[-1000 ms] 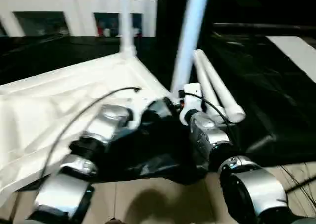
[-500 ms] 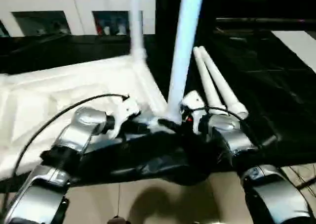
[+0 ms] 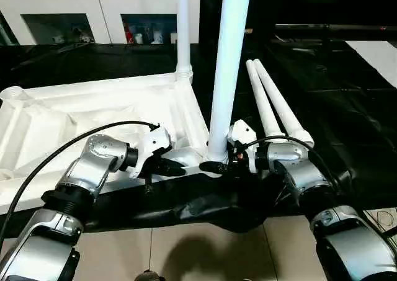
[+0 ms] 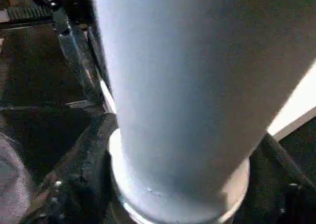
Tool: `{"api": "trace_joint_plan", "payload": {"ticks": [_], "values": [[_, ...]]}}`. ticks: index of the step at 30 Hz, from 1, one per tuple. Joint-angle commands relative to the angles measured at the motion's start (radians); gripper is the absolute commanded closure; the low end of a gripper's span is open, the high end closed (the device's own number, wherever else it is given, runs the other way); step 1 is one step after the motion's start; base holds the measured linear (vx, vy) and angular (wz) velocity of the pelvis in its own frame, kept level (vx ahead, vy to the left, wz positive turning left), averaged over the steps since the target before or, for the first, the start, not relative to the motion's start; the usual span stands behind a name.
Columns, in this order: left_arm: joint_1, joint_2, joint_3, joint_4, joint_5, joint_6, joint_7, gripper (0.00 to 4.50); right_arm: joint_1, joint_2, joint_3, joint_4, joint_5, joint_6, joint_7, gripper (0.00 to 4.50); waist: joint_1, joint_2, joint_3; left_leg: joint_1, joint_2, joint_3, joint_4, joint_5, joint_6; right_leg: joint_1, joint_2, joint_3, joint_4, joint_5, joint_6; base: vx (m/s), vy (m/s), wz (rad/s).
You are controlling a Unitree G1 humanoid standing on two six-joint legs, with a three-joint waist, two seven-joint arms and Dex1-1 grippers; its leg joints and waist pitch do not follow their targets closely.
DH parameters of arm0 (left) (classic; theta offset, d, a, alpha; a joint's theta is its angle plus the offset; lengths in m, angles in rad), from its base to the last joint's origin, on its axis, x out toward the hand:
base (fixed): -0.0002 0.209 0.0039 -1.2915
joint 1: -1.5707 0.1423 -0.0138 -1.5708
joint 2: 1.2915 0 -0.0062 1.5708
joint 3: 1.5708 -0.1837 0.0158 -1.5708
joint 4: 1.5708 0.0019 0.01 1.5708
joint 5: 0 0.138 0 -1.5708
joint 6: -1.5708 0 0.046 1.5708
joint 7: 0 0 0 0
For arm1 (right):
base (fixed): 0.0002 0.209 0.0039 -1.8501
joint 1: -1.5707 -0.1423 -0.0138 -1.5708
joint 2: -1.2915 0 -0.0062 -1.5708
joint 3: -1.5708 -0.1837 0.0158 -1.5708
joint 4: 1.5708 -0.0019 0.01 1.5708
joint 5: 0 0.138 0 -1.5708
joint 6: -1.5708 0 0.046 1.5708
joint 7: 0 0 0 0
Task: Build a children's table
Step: Rotate leg to tighten
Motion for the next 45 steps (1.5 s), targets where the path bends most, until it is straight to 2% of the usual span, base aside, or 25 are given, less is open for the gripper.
{"api": "trace_joint_plan", "payload": {"ticks": [1, 5, 6, 9, 10, 11, 12, 14, 15, 19, 22, 24, 27, 28, 30, 32, 33, 34, 36, 38, 39, 41, 42, 43, 45], "values": [[-0.001, -0.018, -0.021, -0.042, -0.018, -0.021, -0.055, 4.5, 0.016, 0.01, -0.001, -0.017, 0.013, 0.014, -0.011, 1.6, -0.002, 0.016, -0.077, 0.009, 0.01, 0.003, -0.057, -0.103, 0.059, 0.064, -0.056, 0.044, -0.058, 0.117, -0.294, 0.0, 0.0, 0.0], [0.0, -0.025, -0.019, -0.037, -0.017, -0.02, -0.05, 4.5, 0.022, 0.027, -0.027, 0.009, 0.013, 0.028, -0.071, 1.73, -0.003, 0.016, -0.077, 0.01, 0.01, 0.003, -0.058, -0.112, 0.052, 0.063, -0.056, 0.044, -0.059, 0.108, -0.292, 0.0, 0.0, 0.0], [0.0, -0.026, -0.019, -0.036, -0.017, -0.02, -0.049, 4.5, 0.023, 0.029, -0.03, 0.014, 0.011, 0.029, -0.083, 1.74, -0.004, 0.011, -0.076, 0.01, 0.01, 0.003, -0.059, -0.109, 0.051, 0.064, -0.056, 0.044, -0.058, 0.099, -0.29, 0.0, 0.0, 0.0], [0.001, -0.041, -0.016, -0.031, -0.014, -0.001, -0.009, 4.5, 0.018, 0.055, -0.06, 0.058, 0.004, 0.03, -0.219, 1.75, -0.01, 0.011, -0.074, 0.012, 0.011, 0.003, -0.062, -0.123, 0.036, 0.061, -0.058, 0.046, -0.063, 0.047, -0.279, 0.0, 0.0, 0.0], [-0.006, -0.054, -0.011, -0.013, 0.001, 0.001, 0.042, 4.5, 0.011, 0.072, -0.076, 0.08, 0.0, 0.033, -0.306, 1.75, -0.015, 0.007, -0.07, 0.011, 0.01, 0.002, -0.065, -0.133, 0.025, 0.06, -0.058, 0.048, -0.066, 0.015, -0.27, 0.0, 0.0, 0.0], [-0.026, -0.083, 0.005, 0.029, 0.023, 0.008, 0.148, 4.5, -0.001, 0.096, -0.101, 0.108, 0.004, 0.043, -0.415, 1.76, -0.014, 0.008, -0.071, 0.012, 0.009, 0.002, -0.065, -0.14, 0.019, 0.062, -0.06, 0.048, -0.067, -0.001, -0.266, 0.0, 0.0, 0.0], [-0.044, -0.109, 0.021, 0.064, 0.037, 0.019, 0.233, 4.5, -0.012, 0.119, -0.125, 0.133, 0.009, 0.052, -0.519, 1.76, -0.018, 0.0, -0.069, 0.016, 0.008, 0.004, -0.067, -0.142, 0.005, 0.057, -0.058, 0.051, -0.072, -0.021, -0.258, 0.0, 0.0, 0.0], [-0.079, -0.151, 0.041, 0.116, 0.063, 0.057, 0.375, 4.5, -0.036, 0.161, -0.167, 0.184, 0.021, 0.08, -0.707, 1.76, -0.018, 0.005, -0.067, 0.023, 0.006, 0.003, -0.069, -0.167, -0.022, 0.054, -0.059, 0.051, -0.079, -0.101, -0.24, 0.0, 0.0, 0.0], [-0.088, -0.161, 0.047, 0.127, 0.066, 0.072, 0.407, 4.5, -0.044, 0.171, -0.174, 0.197, 0.024, 0.086, -0.749, 1.76, -0.017, 0.005, -0.067, 0.021, 0.006, 0.002, -0.069, -0.174, -0.027, 0.054, -0.06, 0.052, -0.081, -0.122, -0.227, 0.0, 0.0, 0.0], [-0.14, -0.246, 0.091, 0.185, 0.058, 0.157, 0.574, 4.5, -0.105, 0.231, -0.212, 0.275, 0.036, 0.079, -0.987, 1.76, -0.014, 0.006, -0.07, 0.014, 0.002, 0.003, -0.066, -0.147, -0.023, 0.055, -0.057, 0.052, -0.078, -0.066, -0.217, 0.0, 0.0, 0.0], [-0.154, -0.283, 0.102, 0.198, 0.053, 0.175, 0.614, 4.5, -0.141, 0.258, -0.23, 0.305, 0.04, 0.058, -1.062, 1.76, -0.012, 0.009, -0.073, 0.014, 0.001, 0.003, -0.064, -0.134, -0.014, 0.056, -0.056, 0.05, -0.073, -0.02, -0.215, 0.0, 0.0, 0.0], [-0.155, -0.293, 0.098, 0.199, 0.054, 0.169, 0.608, 4.5, -0.155, 0.271, -0.227, 0.309, 0.035, 0.046, -1.047, 1.76, -0.012, 0.006, -0.075, 0.009, -0.002, 0.002, -0.063, -0.12, -0.002, 0.06, -0.055, 0.049, -0.07, 0.019, -0.218, 0.0, 0.0, 0.0], [-0.156, -0.29, 0.083, 0.203, 0.066, 0.135, 0.59, 4.5, -0.167, 0.286, -0.232, 0.314, 0.034, 0.023, -0.958, 1.76, -0.011, 0.012, -0.075, 0.008, -0.003, 0.003, -0.06, -0.11, 0.02, 0.062, -0.055, 0.049, -0.069, 0.051, -0.224, 0.0, 0.0, 0.0], [-0.153, -0.286, 0.08, 0.199, 0.066, 0.133, 0.586, 4.5, -0.164, 0.287, -0.236, 0.31, 0.043, 0.012, -0.921, 1.41, -0.012, 0.009, -0.075, 0.007, -0.002, 0.003, -0.061, -0.116, 0.025, 0.063, -0.055, 0.048, -0.07, 0.049, -0.226, 0.0, 0.0, 0.0], [-0.145, -0.274, 0.065, 0.191, 0.079, 0.107, 0.575, 4.5, -0.158, 0.283, -0.236, 0.307, 0.046, -0.003, -0.89, 1.06, -0.011, 0.008, -0.075, 0.008, -0.001, 0.003, -0.061, -0.119, 0.031, 0.063, -0.057, 0.048, -0.071, 0.043, -0.23, 0.0, 0.0, 0.0], [-0.128, -0.244, 0.053, 0.172, 0.084, 0.086, 0.526, 4.5, -0.142, 0.259, -0.217, 0.285, 0.038, -0.02, -0.816, 0.96, -0.013, 0.009, -0.075, 0.006, 0.0, 0.003, -0.06, -0.126, 0.043, 0.065, -0.058, 0.048, -0.071, 0.038, -0.235, 0.0, 0.0, 0.0], [-0.125, -0.24, 0.052, 0.169, 0.084, 0.081, 0.519, 4.5, -0.14, 0.255, -0.214, 0.282, 0.036, -0.023, -0.807, 0.84, -0.018, 0.007, -0.074, 0.001, 0.0, 0.001, -0.062, -0.125, 0.046, 0.069, -0.058, 0.047, -0.071, 0.033, -0.232, 0.0, 0.0, 0.0], [-0.111, -0.213, 0.045, 0.155, 0.089, 0.068, 0.485, 4.5, -0.122, 0.221, -0.192, 0.259, 0.024, -0.035, -0.721, 0.72, -0.02, 0.004, -0.073, 0.003, 0.0, 0.001, -0.062, -0.122, 0.049, 0.067, -0.058, 0.046, -0.073, 0.022, -0.234, 0.0, 0.0, 0.0], [-0.103, -0.201, 0.042, 0.147, 0.089, 0.054, 0.465, 4.5, -0.111, 0.204, -0.183, 0.248, 0.021, -0.037, -0.67, 0.63, -0.023, 0.007, -0.075, 0.005, 0.002, 0.001, -0.06, -0.119, 0.056, 0.067, -0.059, 0.047, -0.072, 0.033, -0.244, 0.0, 0.0, 0.0], [-0.094, -0.193, 0.043, 0.135, 0.082, 0.046, 0.445, 4.5, -0.099, 0.185, -0.171, 0.23, 0.017, -0.038, -0.616, 0.41, -0.027, -0.001, -0.074, 0.003, 0.003, 0.002, -0.06, -0.104, 0.067, 0.068, -0.058, 0.045, -0.07, 0.04, -0.258, 0.0, 0.0, 0.0], [-0.074, -0.168, 0.037, 0.102, 0.067, 0.028, 0.385, 4.5, -0.072, 0.14, -0.136, 0.19, -0.004, -0.046, -0.514, 0.33, -0.028, -0.006, -0.074, 0.003, 0.003, 0.003, -0.059, -0.101, 0.075, 0.068, -0.058, 0.045, -0.071, 0.038, -0.261, 0.0, 0.0, 0.0], [-0.056, -0.142, 0.027, 0.076, 0.055, 0.021, 0.328, 4.5, -0.053, 0.101, -0.116, 0.156, -0.01, -0.042, -0.418, 0.33, -0.024, -0.008, -0.074, 0.001, 0.005, 0.003, -0.058, -0.09, 0.089, 0.069, -0.06, 0.045, -0.067, 0.042, -0.262, 0.0, 0.0, 0.0], [-0.046, -0.13, 0.021, 0.063, 0.048, 0.007, 0.295, 4.5, -0.047, 0.088, -0.113, 0.142, -0.004, -0.038, -0.373, 0.33, -0.022, -0.004, -0.075, 0.002, 0.005, 0.003, -0.057, -0.082, 0.098, 0.068, -0.06, 0.045, -0.066, 0.052, -0.266, 0.0, 0.0, 0.0], [-0.042, -0.124, 0.018, 0.057, 0.045, -0.002, 0.279, 4.5, -0.045, 0.083, -0.111, 0.136, 0.0, -0.037, -0.353, 0.33, -0.022, -0.007, -0.075, -0.001, 0.007, 0.003, -0.056, -0.076, 0.105, 0.069, -0.059, 0.045, -0.063, 0.065, -0.269, 0.0, 0.0, 0.0], [-0.02, -0.099, 0.004, 0.02, 0.022, -0.024, 0.198, 4.5, -0.036, 0.062, -0.104, 0.111, 0.016, -0.029, -0.269, 0.33, -0.019, -0.004, -0.076, 0.001, 0.009, 0.004, -0.054, -0.076, 0.11, 0.067, -0.06, 0.044, -0.06, 0.075, -0.28, 0.0, 0.0, 0.0]]}}
